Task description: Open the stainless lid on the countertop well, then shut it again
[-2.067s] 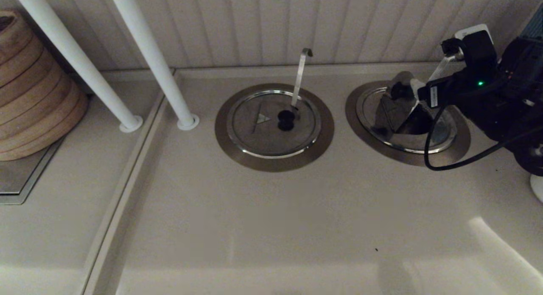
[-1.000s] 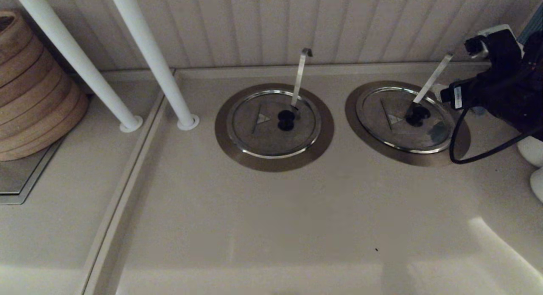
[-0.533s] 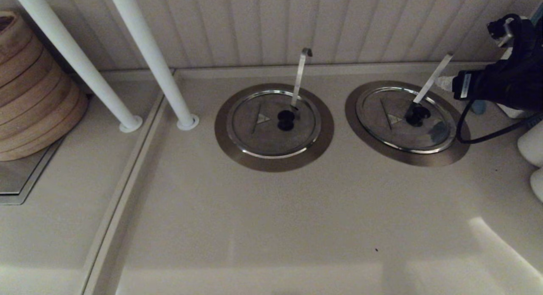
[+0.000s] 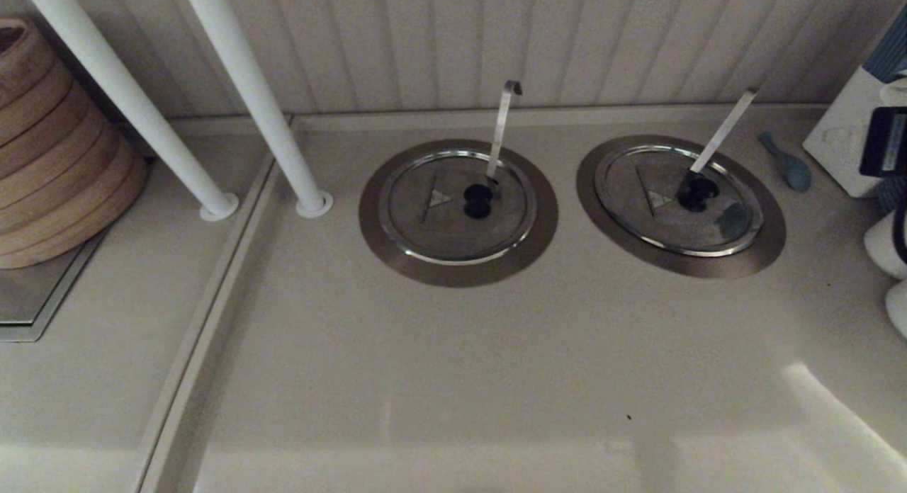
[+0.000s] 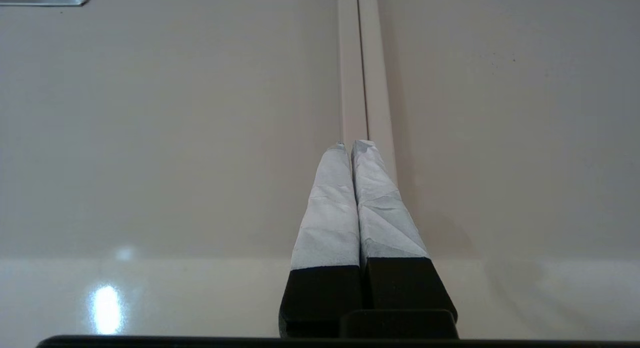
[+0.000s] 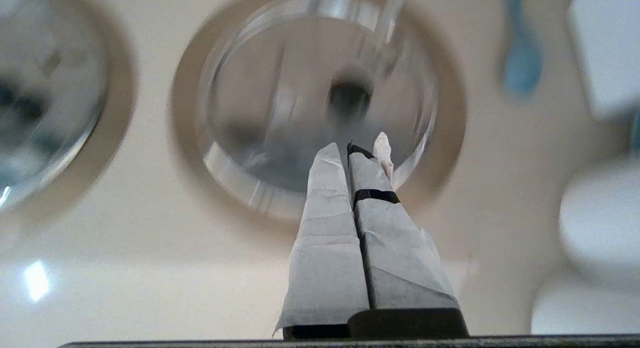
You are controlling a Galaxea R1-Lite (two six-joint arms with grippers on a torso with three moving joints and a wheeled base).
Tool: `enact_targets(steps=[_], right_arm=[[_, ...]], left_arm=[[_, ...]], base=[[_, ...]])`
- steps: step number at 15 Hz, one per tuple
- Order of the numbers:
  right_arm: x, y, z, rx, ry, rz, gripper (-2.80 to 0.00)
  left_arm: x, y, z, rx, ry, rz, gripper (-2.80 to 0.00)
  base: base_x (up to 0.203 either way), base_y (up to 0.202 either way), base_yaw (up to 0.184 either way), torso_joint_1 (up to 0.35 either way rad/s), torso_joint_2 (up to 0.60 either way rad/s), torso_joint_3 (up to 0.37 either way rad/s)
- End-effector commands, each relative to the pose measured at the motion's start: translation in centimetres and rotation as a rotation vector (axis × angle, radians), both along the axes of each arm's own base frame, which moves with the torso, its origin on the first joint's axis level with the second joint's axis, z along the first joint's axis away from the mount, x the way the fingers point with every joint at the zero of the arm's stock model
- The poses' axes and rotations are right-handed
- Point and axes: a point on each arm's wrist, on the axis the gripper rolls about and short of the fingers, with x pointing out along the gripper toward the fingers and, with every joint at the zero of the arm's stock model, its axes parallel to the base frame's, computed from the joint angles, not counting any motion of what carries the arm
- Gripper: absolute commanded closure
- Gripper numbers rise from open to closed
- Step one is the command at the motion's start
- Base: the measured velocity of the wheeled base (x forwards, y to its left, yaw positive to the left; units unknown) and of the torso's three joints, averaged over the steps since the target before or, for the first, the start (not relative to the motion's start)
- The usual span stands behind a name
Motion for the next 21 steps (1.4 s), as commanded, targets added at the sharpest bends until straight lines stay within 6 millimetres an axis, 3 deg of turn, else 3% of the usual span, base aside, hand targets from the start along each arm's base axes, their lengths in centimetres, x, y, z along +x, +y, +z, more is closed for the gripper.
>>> enact_targets(steps=[1,6,12,14,17,21], right_arm=[[-7.4,0.5,-0.2,0.008,-0.057,0.034,0.00],[-17.5,1.3,-5.1,0.026,-0.042,0.085,0.00],[-24.8,1.8,-11.8,0.010,-0.113,0.107,0.00],[-24.8,1.8,-14.0,0.012,-0.068,0.076,0.00],[-23.1,1.6,-17.4,0.012,0.002,0.043,0.00],[-20.9,1.4,-20.4,-0.039,-0.208,0.051,0.00]], left_arm=[[0.0,0.0,0.0,-0.001,0.001,0.001,0.00],[0.0,0.0,0.0,-0.001,0.001,0.000,0.00],[0.0,0.0,0.0,-0.001,0.001,0.001,0.00],[0.0,0.0,0.0,-0.001,0.001,0.001,0.00],[0.0,0.0,0.0,-0.001,0.001,0.001,0.00],[0.0,0.0,0.0,-0.001,0.001,0.001,0.00]], base=[[0.000,0.000,0.000,0.000,0.00,0.000],[0.000,0.000,0.000,0.000,0.00,0.000],[0.000,0.000,0.000,0.000,0.00,0.000],[0.000,0.000,0.000,0.000,0.00,0.000],[0.000,0.000,0.000,0.000,0.00,0.000],[0.000,0.000,0.000,0.000,0.00,0.000]])
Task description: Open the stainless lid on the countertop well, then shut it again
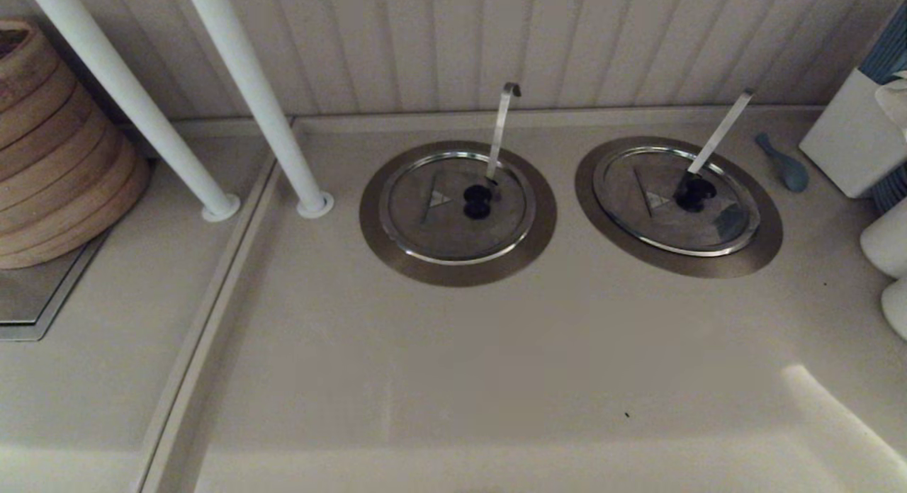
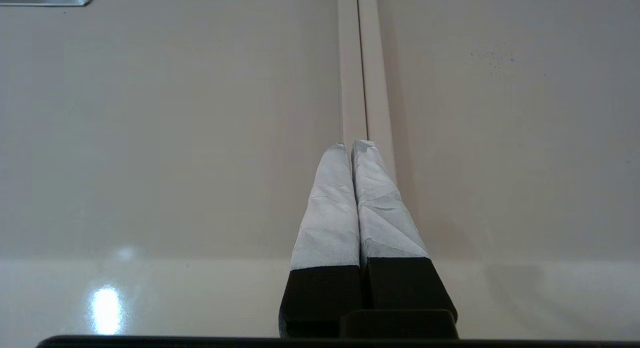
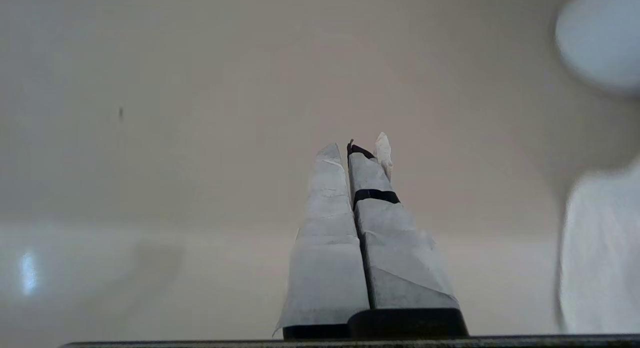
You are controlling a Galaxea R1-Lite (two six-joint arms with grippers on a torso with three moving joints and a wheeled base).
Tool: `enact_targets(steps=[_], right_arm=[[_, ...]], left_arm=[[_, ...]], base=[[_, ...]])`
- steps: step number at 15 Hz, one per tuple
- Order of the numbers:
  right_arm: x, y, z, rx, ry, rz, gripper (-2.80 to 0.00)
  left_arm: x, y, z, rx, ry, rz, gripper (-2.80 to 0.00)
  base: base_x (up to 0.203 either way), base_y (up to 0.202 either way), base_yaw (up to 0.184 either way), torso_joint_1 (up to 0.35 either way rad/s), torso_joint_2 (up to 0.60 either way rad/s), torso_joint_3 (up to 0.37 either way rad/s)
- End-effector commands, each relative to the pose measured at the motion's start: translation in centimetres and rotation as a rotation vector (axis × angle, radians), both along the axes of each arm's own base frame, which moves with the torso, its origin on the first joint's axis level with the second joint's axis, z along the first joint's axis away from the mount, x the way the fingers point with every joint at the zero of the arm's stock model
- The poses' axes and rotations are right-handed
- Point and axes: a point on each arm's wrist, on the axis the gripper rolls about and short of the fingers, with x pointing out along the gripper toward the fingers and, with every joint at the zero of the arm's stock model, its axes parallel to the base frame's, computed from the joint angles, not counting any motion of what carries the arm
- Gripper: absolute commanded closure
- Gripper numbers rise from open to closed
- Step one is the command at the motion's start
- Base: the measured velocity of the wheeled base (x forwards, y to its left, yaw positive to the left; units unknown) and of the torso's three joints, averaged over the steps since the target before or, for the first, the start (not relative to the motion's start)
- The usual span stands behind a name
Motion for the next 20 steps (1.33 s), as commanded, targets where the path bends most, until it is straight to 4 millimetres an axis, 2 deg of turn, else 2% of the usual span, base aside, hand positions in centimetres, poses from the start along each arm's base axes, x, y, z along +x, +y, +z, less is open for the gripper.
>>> enact_targets(steps=[1,3,5,8,11,20], right_arm=[[0.6,0.0,-0.7,-0.010,-0.131,0.013,0.00],[0.4,0.0,-0.8,0.017,-0.085,0.059,0.00],[-0.6,0.0,-1.3,0.023,-0.078,0.116,0.00],[-2.6,0.0,-3.1,-0.010,-0.141,0.100,0.00],[-1.8,-0.2,-5.7,-0.042,-0.080,-0.001,0.00],[-1.8,-0.2,-5.6,0.043,-0.087,-0.011,0.00]], left_arm=[[0.0,0.0,0.0,-0.001,0.001,0.001,0.00],[0.0,0.0,0.0,-0.001,0.001,0.000,0.00],[0.0,0.0,0.0,-0.001,0.001,0.001,0.00],[0.0,0.0,0.0,-0.001,0.001,0.001,0.00],[0.0,0.0,0.0,-0.001,0.001,0.000,0.00],[0.0,0.0,0.0,-0.001,0.001,0.000,0.00]], base=[[0.000,0.000,0.000,0.000,0.00,0.000],[0.000,0.000,0.000,0.000,0.00,0.000],[0.000,0.000,0.000,0.000,0.00,0.000],[0.000,0.000,0.000,0.000,0.00,0.000],[0.000,0.000,0.000,0.000,0.00,0.000],[0.000,0.000,0.000,0.000,0.00,0.000]])
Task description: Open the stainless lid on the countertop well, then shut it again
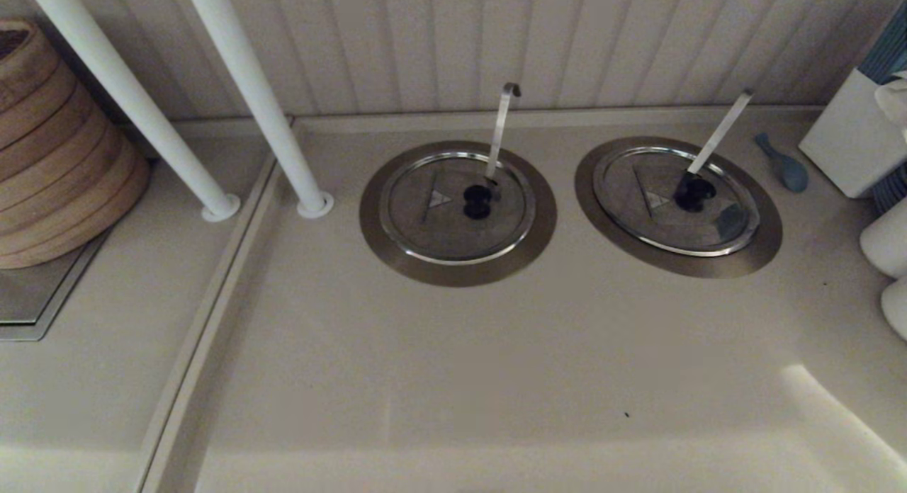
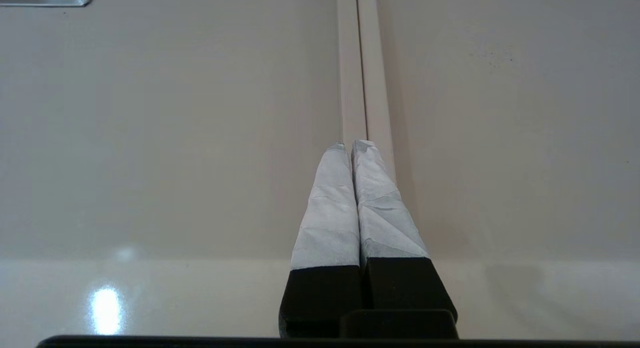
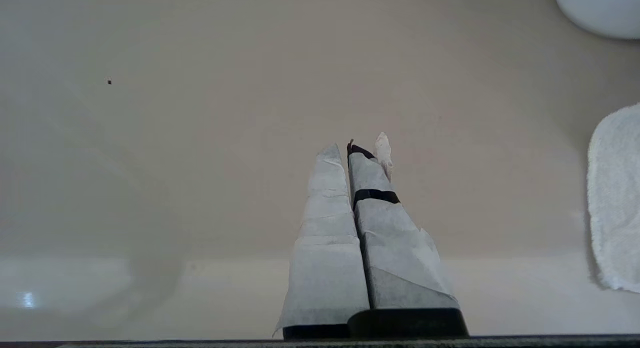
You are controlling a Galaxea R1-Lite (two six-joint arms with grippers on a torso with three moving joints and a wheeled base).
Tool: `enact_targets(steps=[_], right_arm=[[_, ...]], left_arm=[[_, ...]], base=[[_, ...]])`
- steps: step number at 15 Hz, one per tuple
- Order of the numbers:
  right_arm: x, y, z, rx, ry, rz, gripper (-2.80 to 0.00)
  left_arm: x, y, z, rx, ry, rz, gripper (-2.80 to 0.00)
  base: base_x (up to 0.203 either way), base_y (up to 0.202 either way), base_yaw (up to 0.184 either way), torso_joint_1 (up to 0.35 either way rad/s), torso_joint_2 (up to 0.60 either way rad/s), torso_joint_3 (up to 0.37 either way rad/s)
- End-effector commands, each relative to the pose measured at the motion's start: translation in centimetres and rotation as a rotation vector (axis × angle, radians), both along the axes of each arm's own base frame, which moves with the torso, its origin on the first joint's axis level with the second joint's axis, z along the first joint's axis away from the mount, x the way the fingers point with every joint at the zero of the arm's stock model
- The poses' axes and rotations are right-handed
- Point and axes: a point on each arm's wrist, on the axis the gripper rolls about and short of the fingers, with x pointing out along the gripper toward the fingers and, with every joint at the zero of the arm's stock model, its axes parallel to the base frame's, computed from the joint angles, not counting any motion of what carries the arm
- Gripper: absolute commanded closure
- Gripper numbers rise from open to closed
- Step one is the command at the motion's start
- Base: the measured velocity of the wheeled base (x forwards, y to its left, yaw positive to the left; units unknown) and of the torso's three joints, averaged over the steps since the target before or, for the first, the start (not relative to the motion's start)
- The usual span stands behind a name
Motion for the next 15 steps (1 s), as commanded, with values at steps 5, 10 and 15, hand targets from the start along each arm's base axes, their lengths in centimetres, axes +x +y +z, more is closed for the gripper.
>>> enact_targets(steps=[5,10,15], right_arm=[[0.03,0.00,0.01,0.002,0.003,0.001,0.00],[0.01,-0.02,0.01,0.010,0.006,-0.005,0.00],[0.02,-0.01,0.05,0.004,0.002,0.000,0.00]], left_arm=[[0.01,0.00,0.00,-0.001,0.001,0.000,0.00],[0.01,0.00,0.00,-0.001,0.001,0.001,0.00],[0.01,0.00,0.00,-0.001,0.001,0.000,0.00]], base=[[0.000,0.000,0.000,0.000,0.00,0.000],[0.000,0.000,0.000,0.000,0.00,0.000],[0.000,0.000,0.000,0.000,0.00,0.000]])
